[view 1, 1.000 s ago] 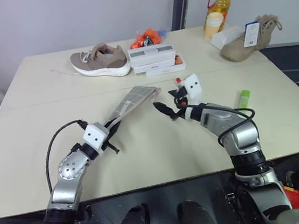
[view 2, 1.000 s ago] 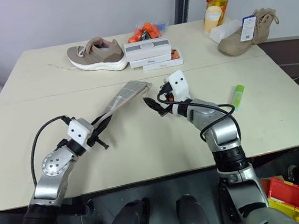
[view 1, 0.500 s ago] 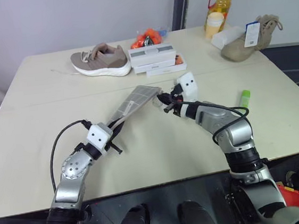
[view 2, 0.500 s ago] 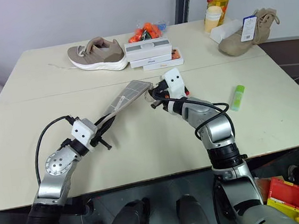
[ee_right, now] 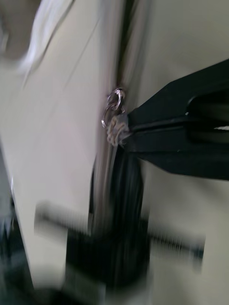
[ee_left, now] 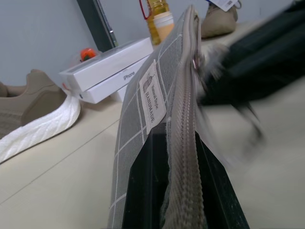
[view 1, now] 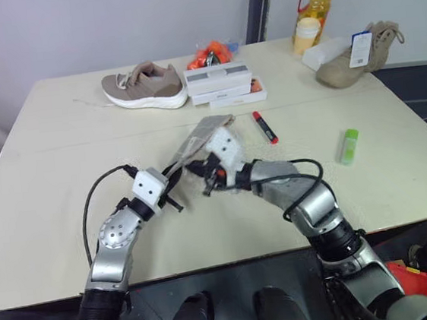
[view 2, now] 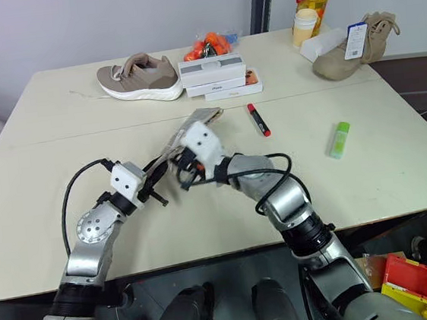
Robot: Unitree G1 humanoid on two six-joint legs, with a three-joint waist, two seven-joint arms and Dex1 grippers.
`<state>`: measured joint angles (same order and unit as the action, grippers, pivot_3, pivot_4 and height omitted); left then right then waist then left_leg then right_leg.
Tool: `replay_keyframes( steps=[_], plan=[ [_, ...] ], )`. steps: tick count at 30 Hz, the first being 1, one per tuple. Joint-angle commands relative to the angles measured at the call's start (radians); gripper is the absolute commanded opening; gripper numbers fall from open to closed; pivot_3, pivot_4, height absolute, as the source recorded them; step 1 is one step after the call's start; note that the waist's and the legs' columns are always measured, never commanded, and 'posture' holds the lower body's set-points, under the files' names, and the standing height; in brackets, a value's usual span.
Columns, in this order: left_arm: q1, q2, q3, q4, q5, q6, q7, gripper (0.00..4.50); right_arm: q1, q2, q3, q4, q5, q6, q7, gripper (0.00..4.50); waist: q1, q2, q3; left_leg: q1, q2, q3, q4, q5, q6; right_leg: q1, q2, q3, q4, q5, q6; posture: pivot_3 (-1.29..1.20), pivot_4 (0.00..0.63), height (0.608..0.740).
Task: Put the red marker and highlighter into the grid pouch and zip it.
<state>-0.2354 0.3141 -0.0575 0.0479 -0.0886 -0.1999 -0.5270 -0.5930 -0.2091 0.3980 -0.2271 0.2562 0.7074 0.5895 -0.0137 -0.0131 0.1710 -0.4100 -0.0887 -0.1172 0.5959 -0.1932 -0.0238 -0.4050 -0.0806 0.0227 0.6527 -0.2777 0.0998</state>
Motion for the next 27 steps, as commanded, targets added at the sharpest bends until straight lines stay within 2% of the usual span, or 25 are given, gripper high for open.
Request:
replay_keyframes(
  steps=[1, 5, 8, 11, 15, 18, 20, 27],
  plan=[
    [-0.02, -0.014, -0.007, -0.011, 0.012, 0.014, 0.022, 0.0, -0.019, 0.008, 0.032, -0.078, 0.02, 0.005, 0.044, 0.02, 0.0, 0.0, 0.0, 0.0, 0.0, 0.0, 0.0, 0.0, 0.0, 0.0, 0.0, 0.0, 0.0, 0.0, 0.0, 0.0, 0.15, 0.74],
    [-0.025, -0.027, -0.015, -0.008, 0.026, 0.017, 0.031, 0.0, -0.028, 0.001, 0.018, -0.071, 0.019, 0.017, 0.049, 0.02, 0.0, 0.0, 0.0, 0.0, 0.0, 0.0, 0.0, 0.0, 0.0, 0.0, 0.0, 0.0, 0.0, 0.0, 0.0, 0.0, 0.15, 0.74],
    [-0.034, -0.033, -0.009, -0.001, 0.042, 0.017, 0.05, 0.0, -0.019, -0.035, -0.028, -0.076, 0.038, 0.041, 0.067, 0.86, 0.001, 0.0, 0.0, 0.0, 0.0, 0.0, 0.0, 0.0, 0.0, 0.0, 0.0, 0.0, 0.0, 0.0, 0.0, 0.0, 0.15, 0.74],
    [-0.039, -0.019, 0.012, -0.001, 0.063, 0.029, 0.077, 0.0, -0.011, -0.102, -0.103, -0.039, 0.007, 0.023, 0.049, 2.34, 0.002, 0.0, 0.0, 0.0, 0.0, 0.0, 0.001, 0.0, 0.0, 0.0, 0.0, 0.0, 0.0, 0.0, 0.0, 0.0, 0.15, 0.74],
    [-0.031, 0.021, 0.038, -0.002, 0.101, 0.047, 0.117, 0.0, -0.023, -0.15, -0.21, 0.106, -0.059, -0.025, -0.055, 4.31, 0.002, -0.001, 0.0, 0.0, 0.0, 0.0, 0.001, 0.0, 0.0, 0.001, 0.0, 0.0, 0.0, 0.0, 0.0, 0.0, 0.15, 0.74],
    [-0.021, 0.052, 0.036, -0.006, 0.154, 0.076, 0.156, 0.0, -0.068, -0.133, -0.35, 0.315, -0.086, -0.057, -0.208, 4.31, -0.001, -0.001, 0.0, 0.0, 0.0, 0.0, 0.0, 0.0, 0.0, 0.0, 0.001, 0.0, 0.0, 0.0, 0.0, 0.0, 0.15, 0.74],
    [-0.014, 0.059, 0.023, -0.012, 0.172, 0.088, 0.165, 0.0, -0.094, -0.136, -0.385, 0.429, -0.112, -0.107, -0.26, 4.31, 0.0, -0.001, 0.0, 0.0, 0.0, 0.001, 0.0, 0.0, 0.0, 0.0, 0.001, 0.0, 0.001, 0.0, 0.0, 0.0, 0.15, 0.74],
    [-0.002, 0.036, -0.004, -0.027, 0.189, 0.112, 0.179, 0.0, -0.194, -0.115, -0.446, 0.752, -0.138, -0.252, -0.321, 4.31, -0.003, 0.0, 0.0, 0.0, 0.0, 0.002, 0.0, 0.0, 0.0, -0.001, 0.001, 0.001, 0.001, 0.0, 0.0, 0.0, 0.15, 0.74]
  ],
)
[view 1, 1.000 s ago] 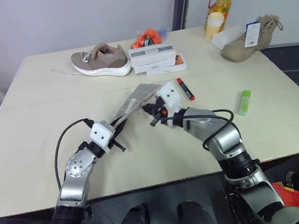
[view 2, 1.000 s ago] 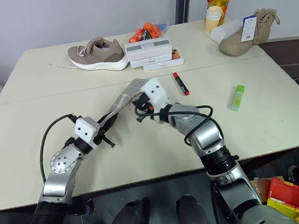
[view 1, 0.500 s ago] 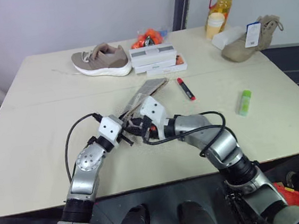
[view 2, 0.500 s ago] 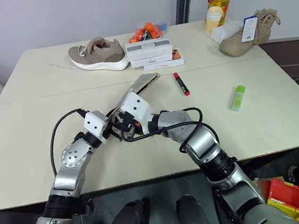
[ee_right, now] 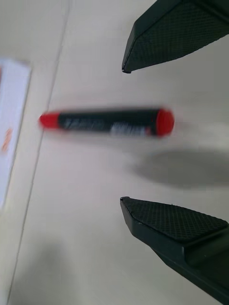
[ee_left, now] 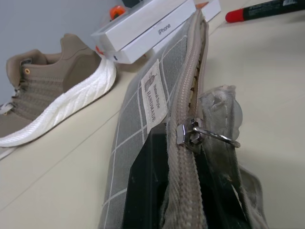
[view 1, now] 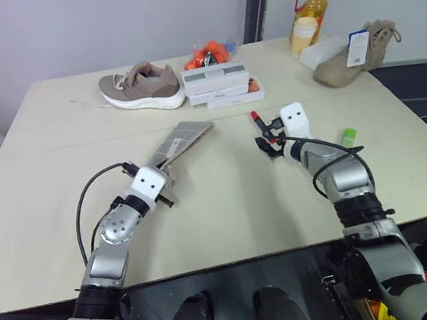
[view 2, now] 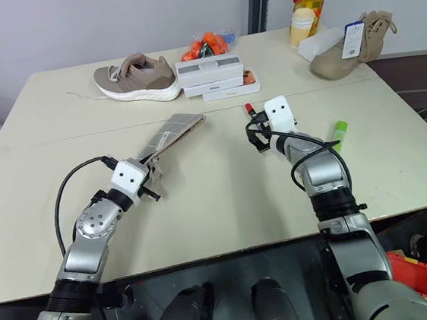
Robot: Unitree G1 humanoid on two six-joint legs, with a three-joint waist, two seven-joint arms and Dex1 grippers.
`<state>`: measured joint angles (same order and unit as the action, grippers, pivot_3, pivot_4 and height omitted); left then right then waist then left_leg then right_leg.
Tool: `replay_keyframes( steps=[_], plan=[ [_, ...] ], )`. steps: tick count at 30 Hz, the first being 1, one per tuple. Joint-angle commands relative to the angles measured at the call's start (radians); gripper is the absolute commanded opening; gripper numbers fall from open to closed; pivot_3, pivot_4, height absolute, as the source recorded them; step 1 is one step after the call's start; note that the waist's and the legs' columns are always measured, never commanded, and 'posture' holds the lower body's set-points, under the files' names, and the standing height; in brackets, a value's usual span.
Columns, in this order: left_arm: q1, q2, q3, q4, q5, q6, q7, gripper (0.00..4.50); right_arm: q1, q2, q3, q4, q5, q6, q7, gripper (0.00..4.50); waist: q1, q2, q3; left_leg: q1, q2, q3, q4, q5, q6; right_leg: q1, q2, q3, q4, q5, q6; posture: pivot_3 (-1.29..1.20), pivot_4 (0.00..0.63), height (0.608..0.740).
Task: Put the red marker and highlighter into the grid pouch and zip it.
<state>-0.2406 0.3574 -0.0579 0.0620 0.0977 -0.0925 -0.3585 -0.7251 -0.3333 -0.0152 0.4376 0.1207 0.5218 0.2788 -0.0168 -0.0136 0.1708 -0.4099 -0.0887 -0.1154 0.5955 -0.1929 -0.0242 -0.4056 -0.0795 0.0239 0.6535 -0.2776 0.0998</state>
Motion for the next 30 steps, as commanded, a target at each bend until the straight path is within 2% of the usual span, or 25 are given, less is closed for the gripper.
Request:
replay_keyframes(
  steps=[1, 3, 4, 10, 15, 23, 26, 30],
  plan=[
    [0.004, -0.01, -0.005, -0.042, 0.003, 0.006, 0.011, 0.0, -0.073, 0.011, -0.035, 0.124, -0.001, -0.086, -0.004, 4.31, 0.0, 0.0, 0.0, 0.0, 0.0, 0.0, 0.0, 0.0, 0.0, 0.0, 0.0, 0.0, 0.0, 0.0, 0.0, 0.0, 0.15, 0.74],
    [0.007, -0.014, -0.003, -0.044, 0.0, 0.01, 0.012, 0.0, -0.093, 0.015, -0.044, 0.181, 0.004, -0.113, -0.005, 3.78, 0.0, 0.0, 0.0, 0.0, 0.0, 0.0, 0.0, 0.0, 0.0, 0.0, 0.0, 0.0, 0.0, 0.0, 0.0, 0.0, 0.15, 0.74],
    [0.008, -0.016, -0.001, -0.044, -0.003, 0.012, 0.014, 0.0, -0.099, 0.016, -0.045, 0.197, 0.005, -0.123, -0.004, 3.38, 0.0, 0.0, 0.0, 0.0, 0.0, 0.0, 0.0, 0.0, 0.0, 0.0, 0.0, 0.0, 0.0, 0.0, 0.0, 0.0, 0.15, 0.74],
    [0.011, -0.024, 0.014, -0.046, -0.017, 0.025, 0.022, 0.0, -0.094, 0.017, -0.042, 0.177, 0.003, -0.162, 0.027, 0.4, -0.001, 0.0, 0.0, 0.0, 0.0, 0.0, 0.0, 0.0, 0.0, 0.0, 0.0, 0.0, 0.0, 0.0, 0.0, 0.0, 0.15, 0.74],
    [-0.01, -0.029, 0.025, -0.034, -0.036, 0.023, 0.016, 0.0, -0.028, -0.04, 0.024, -0.033, -0.032, -0.16, 0.115, 0.38, 0.001, 0.0, 0.0, 0.0, 0.0, 0.0, 0.0, 0.0, 0.0, 0.0, 0.0, 0.0, 0.0, 0.0, 0.0, 0.0, 0.15, 0.74],
    [-0.081, -0.037, 0.045, 0.006, -0.122, 0.006, -0.037, 0.0, 0.155, -0.249, 0.116, -0.495, -0.004, -0.194, 0.433, 0.38, 0.006, 0.0, 0.0, -0.001, -0.001, -0.001, 0.002, 0.0, 0.0, 0.001, 0.0, -0.001, 0.0, 0.0, 0.0, 0.0, 0.15, 0.74],
    [-0.101, -0.04, 0.042, 0.018, -0.147, -0.006, -0.069, 0.0, 0.186, -0.272, 0.121, -0.594, 0.021, -0.152, 0.475, 0.38, 0.001, 0.0, 0.0, 0.0, 0.0, 0.0, 0.002, 0.0, 0.0, 0.001, -0.001, -0.001, 0.0, 0.0, 0.001, 0.0, 0.15, 0.74],
    [-0.114, -0.046, 0.035, 0.028, -0.15, -0.013, -0.086, 0.0, 0.19, -0.271, 0.128, -0.625, 0.01, -0.127, 0.481, 0.38, 0.003, 0.0, 0.0, 0.0, 0.0, -0.001, 0.002, 0.0, 0.0, 0.001, -0.001, -0.001, 0.0, 0.0, 0.0, 0.0, 0.15, 0.74]
  ],
)
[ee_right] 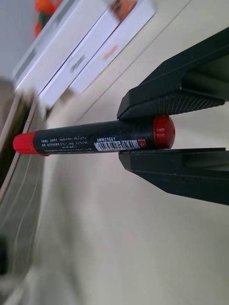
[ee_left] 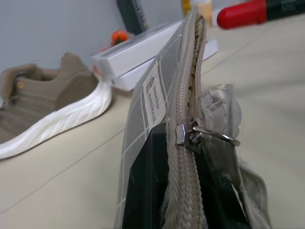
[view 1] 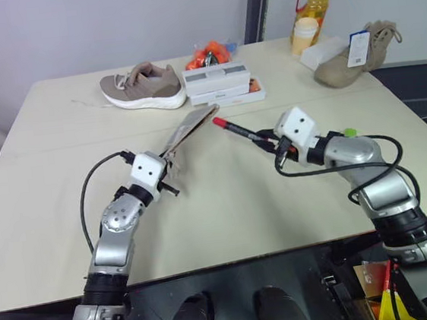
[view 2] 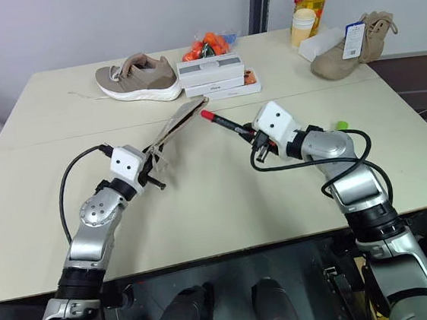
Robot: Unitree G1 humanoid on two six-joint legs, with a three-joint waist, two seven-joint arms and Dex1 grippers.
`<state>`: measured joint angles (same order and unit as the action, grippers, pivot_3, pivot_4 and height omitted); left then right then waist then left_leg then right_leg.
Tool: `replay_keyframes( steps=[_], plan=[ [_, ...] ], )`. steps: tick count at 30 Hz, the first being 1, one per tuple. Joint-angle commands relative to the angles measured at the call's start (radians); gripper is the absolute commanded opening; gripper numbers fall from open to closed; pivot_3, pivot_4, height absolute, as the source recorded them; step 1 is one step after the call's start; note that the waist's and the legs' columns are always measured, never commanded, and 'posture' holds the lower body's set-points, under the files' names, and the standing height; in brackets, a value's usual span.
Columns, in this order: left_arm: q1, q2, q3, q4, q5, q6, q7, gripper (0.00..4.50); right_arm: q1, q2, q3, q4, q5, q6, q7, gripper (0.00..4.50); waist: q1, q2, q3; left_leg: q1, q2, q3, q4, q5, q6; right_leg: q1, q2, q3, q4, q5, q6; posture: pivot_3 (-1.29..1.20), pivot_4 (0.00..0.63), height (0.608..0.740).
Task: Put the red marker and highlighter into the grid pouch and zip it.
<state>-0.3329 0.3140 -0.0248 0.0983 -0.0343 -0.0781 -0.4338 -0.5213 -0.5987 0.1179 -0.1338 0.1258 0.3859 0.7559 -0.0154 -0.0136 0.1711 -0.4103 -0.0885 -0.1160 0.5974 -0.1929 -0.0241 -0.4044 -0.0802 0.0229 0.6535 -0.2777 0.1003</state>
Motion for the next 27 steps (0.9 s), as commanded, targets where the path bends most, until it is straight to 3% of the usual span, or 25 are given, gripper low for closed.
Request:
replay_keyframes(
  steps=[1, 27],
  plan=[
    [-0.023, -0.004, 0.002, -0.007, -0.019, -0.028, -0.013, 0.0, -0.015, -0.003, -0.005, -0.056, 0.004, 0.013, 0.003, 0.38, 0.004, 0.0, 0.0, 0.0, 0.0, 0.0, 0.0, 0.0, 0.0, 0.0, 0.0, 0.0, 0.0, 0.0, 0.0, 0.0, 0.15, 0.74],
    [0.016, 0.001, -0.008, -0.02, 0.005, -0.038, -0.037, 0.0, -0.039, -0.013, -0.011, -0.058, -0.013, 0.019, 0.012, 0.38, 0.004, 0.0, 0.0, 0.0, 0.0, 0.0, 0.0, 0.0, 0.0, 0.0, -0.001, 0.0, 0.0, 0.0, 0.0, 0.0, 0.15, 0.74]
  ],
)
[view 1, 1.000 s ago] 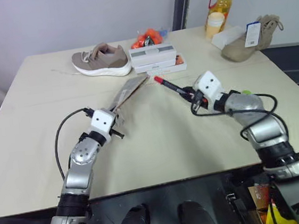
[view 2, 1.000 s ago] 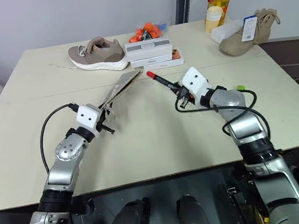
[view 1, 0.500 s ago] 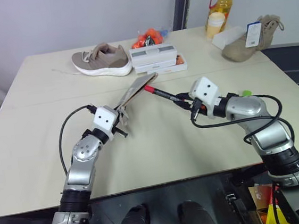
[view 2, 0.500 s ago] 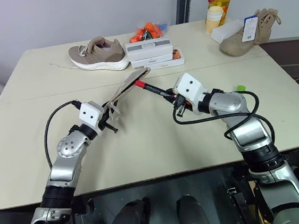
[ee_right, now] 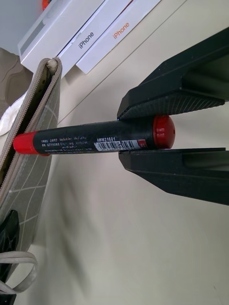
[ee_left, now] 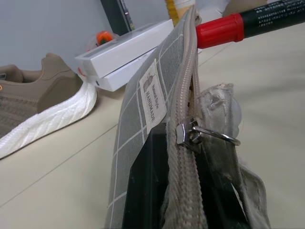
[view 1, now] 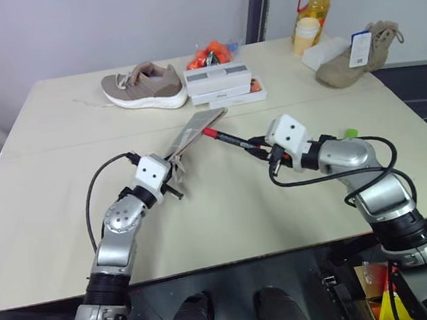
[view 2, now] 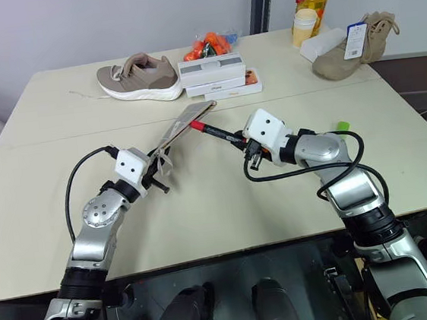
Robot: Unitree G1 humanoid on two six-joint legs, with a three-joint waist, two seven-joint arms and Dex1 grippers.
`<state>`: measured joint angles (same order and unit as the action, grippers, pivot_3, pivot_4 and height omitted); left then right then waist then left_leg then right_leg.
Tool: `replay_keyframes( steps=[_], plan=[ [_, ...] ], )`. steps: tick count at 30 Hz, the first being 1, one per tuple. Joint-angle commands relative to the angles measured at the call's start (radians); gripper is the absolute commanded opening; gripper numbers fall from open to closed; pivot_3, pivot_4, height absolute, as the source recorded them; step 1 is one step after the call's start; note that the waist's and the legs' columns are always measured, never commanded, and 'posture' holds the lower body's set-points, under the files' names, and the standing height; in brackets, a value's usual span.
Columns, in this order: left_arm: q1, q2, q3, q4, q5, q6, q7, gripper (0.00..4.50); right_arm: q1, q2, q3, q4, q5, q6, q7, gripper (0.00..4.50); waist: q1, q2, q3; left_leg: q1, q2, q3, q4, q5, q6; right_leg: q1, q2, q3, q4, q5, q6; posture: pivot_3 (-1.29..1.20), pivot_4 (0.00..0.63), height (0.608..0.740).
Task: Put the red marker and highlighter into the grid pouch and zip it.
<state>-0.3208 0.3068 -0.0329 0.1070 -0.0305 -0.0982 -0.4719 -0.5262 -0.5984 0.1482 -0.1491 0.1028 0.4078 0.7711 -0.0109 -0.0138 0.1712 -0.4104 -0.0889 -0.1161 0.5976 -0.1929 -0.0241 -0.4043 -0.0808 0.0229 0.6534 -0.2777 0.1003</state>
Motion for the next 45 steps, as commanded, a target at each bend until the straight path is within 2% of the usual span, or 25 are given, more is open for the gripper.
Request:
replay_keyframes(
  steps=[1, 24, 31, 38, 45],
  plan=[
    [0.005, 0.009, 0.0, -0.029, 0.0, -0.018, 0.001, 0.0, -0.035, -0.014, -0.044, -0.042, 0.01, -0.001, -0.005, 0.38, 0.0, 0.0, 0.0, 0.0, 0.0, 0.0, 0.0, 0.0, 0.0, 0.0, 0.0, 0.0, 0.0, 0.0, 0.0, 0.0, 0.15, 0.74],
    [0.014, 0.007, -0.003, -0.045, -0.019, -0.038, -0.032, 0.0, -0.034, -0.048, -0.039, -0.009, -0.029, -0.028, 0.006, 0.38, 0.0, 0.0, 0.0, 0.0, 0.0, 0.0, 0.0, 0.0, 0.0, 0.0, 0.0, 0.0, 0.0, 0.0, 0.0, 0.0, 0.15, 0.74],
    [0.006, 0.013, -0.01, -0.05, -0.021, -0.053, -0.058, 0.0, -0.035, -0.075, 0.022, -0.045, -0.075, -0.057, 0.055, 0.38, -0.001, 0.0, 0.0, 0.0, 0.0, 0.0, 0.0, 0.0, 0.0, 0.0, 0.0, 0.0, 0.0, 0.0, 0.0, 0.0, 0.15, 0.74],
    [0.004, 0.066, -0.057, -0.072, -0.04, -0.095, -0.194, 0.0, -0.096, -0.15, 0.184, -0.086, -0.228, -0.202, 0.177, 0.38, -0.003, 0.0, 0.0, 0.0, 0.0, 0.0, 0.0, 0.0, 0.0, 0.0, 0.0, 0.0, 0.0, 0.0, 0.0, 0.0, 0.15, 0.74],
    [-0.015, 0.134, -0.112, -0.066, -0.08, -0.138, -0.382, 0.0, -0.172, -0.085, 0.274, -0.055, -0.301, -0.291, 0.226, 0.38, -0.002, 0.0, 0.0, 0.0, 0.0, 0.0, 0.0, 0.0, 0.0, 0.0, 0.0, 0.0, 0.0, 0.0, 0.0, 0.0, 0.15, 0.74]
  ],
)
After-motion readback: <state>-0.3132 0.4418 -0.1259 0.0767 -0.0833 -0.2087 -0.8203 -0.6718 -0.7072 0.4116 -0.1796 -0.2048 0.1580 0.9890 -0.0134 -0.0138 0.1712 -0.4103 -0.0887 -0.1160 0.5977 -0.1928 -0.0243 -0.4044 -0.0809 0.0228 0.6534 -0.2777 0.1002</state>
